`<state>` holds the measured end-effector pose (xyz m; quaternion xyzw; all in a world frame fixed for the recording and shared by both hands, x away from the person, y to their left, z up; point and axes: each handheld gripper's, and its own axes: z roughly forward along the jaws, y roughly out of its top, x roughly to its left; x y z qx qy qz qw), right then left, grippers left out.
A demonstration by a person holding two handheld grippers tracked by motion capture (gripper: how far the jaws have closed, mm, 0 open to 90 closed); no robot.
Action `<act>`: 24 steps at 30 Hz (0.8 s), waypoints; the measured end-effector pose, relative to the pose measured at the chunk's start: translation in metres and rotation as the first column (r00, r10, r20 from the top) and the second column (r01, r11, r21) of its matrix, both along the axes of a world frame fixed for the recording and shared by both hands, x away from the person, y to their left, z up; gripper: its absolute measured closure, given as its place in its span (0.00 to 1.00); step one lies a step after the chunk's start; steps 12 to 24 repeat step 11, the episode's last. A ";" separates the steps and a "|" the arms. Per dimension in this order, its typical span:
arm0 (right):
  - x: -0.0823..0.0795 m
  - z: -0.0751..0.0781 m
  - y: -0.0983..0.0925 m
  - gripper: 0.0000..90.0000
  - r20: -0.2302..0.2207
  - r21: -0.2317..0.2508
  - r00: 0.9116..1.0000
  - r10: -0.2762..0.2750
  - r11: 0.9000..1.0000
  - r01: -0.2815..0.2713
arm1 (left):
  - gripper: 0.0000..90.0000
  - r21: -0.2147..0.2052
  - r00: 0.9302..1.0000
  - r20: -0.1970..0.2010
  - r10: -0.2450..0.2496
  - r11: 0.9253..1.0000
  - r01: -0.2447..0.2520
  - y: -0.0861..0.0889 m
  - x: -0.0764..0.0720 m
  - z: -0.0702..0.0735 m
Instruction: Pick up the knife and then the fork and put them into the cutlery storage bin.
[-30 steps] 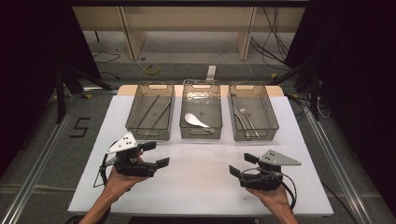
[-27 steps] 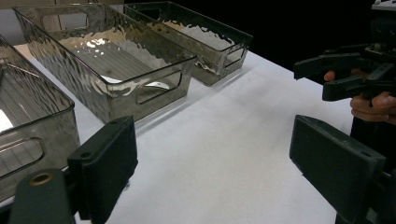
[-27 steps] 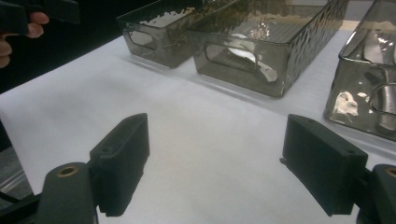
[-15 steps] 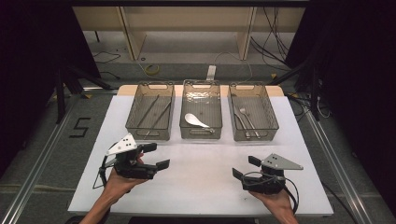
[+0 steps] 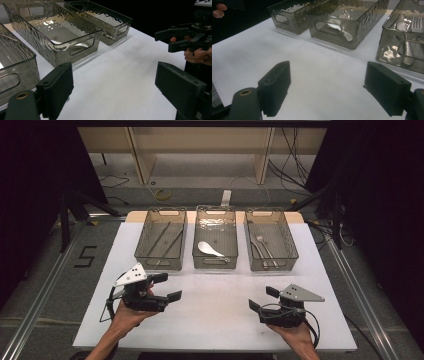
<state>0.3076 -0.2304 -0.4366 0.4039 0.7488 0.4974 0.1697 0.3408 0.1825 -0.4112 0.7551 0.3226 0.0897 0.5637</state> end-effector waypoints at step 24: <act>0.001 0.000 0.000 0.24 -0.002 -0.002 1.000 -0.002 1.000 0.002 | 0.16 0.002 1.000 -0.002 -0.002 1.000 0.002 0.000 0.000 0.000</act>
